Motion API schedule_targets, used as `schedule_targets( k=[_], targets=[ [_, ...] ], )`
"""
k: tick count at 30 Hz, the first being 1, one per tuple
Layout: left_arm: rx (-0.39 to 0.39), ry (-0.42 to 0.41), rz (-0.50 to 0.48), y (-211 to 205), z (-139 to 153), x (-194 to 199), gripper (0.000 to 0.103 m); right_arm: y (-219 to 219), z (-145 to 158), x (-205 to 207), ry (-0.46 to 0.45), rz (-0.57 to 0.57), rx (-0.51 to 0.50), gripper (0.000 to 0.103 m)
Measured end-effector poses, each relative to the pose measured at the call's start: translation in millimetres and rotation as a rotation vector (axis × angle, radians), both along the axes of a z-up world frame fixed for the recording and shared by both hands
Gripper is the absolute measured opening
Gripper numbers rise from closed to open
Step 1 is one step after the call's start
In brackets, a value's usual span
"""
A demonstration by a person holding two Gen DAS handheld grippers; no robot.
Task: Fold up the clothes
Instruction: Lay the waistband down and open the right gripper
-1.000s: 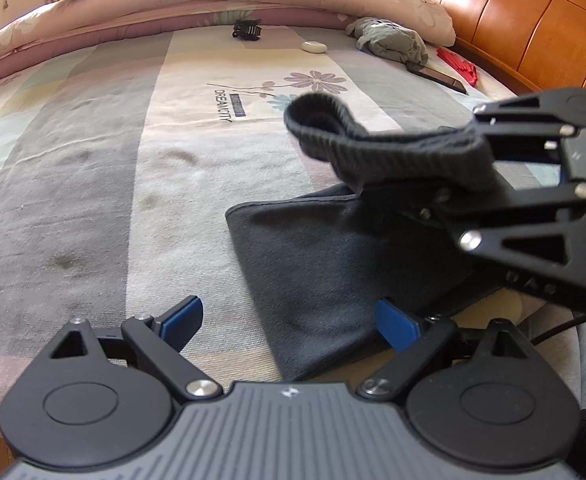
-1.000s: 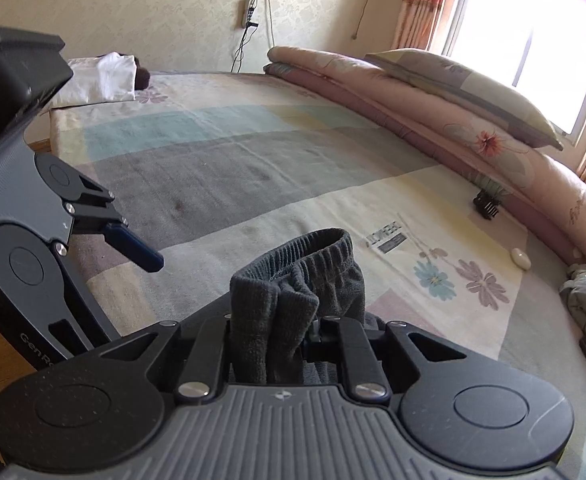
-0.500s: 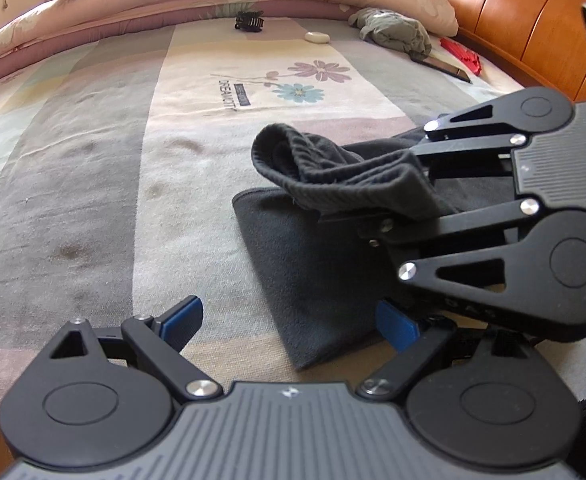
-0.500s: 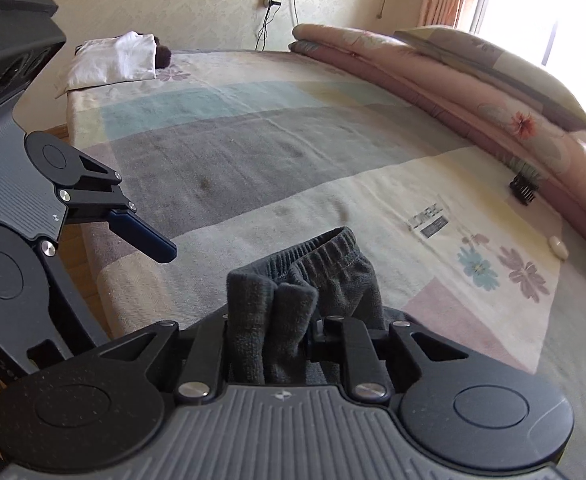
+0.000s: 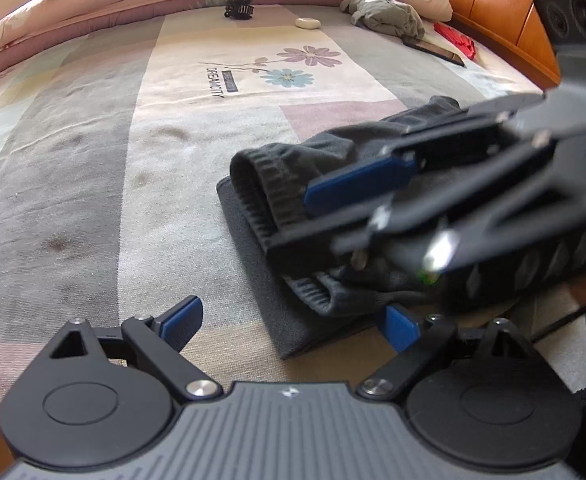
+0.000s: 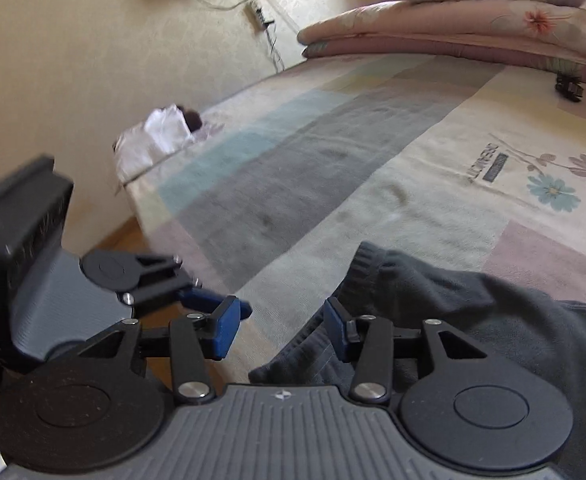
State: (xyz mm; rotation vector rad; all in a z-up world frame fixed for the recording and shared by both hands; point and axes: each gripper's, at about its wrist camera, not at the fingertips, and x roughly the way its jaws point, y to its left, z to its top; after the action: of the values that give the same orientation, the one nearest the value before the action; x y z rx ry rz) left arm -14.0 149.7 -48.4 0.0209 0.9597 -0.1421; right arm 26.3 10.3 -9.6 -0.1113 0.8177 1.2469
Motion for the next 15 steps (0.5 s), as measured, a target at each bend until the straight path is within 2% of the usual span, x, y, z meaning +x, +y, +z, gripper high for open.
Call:
schedule_targets(
  k=[5, 8, 12, 15],
  targets=[
    [0.045, 0.009, -0.037, 1.0, 4.3, -9.6, 0.093, -42.0, 19.7, 15.6, -0.059, -0.115, 0.023, 0.051],
    [0.081, 0.017, -0.029, 10.4, 9.8, -19.8, 0.093, -74.2, 19.6, 25.3, -0.117, -0.208, -0.009, 0.051],
    [0.109, -0.006, 0.015, 26.3, 26.4, -28.6, 0.093, -89.6, 0.5, 21.8, -0.134, -0.259, -0.077, 0.051],
    [0.073, -0.071, 0.0, 25.2, 41.3, -19.1, 0.097, -101.1, -13.8, 19.2, -0.146, -0.297, -0.128, 0.051]
  ],
)
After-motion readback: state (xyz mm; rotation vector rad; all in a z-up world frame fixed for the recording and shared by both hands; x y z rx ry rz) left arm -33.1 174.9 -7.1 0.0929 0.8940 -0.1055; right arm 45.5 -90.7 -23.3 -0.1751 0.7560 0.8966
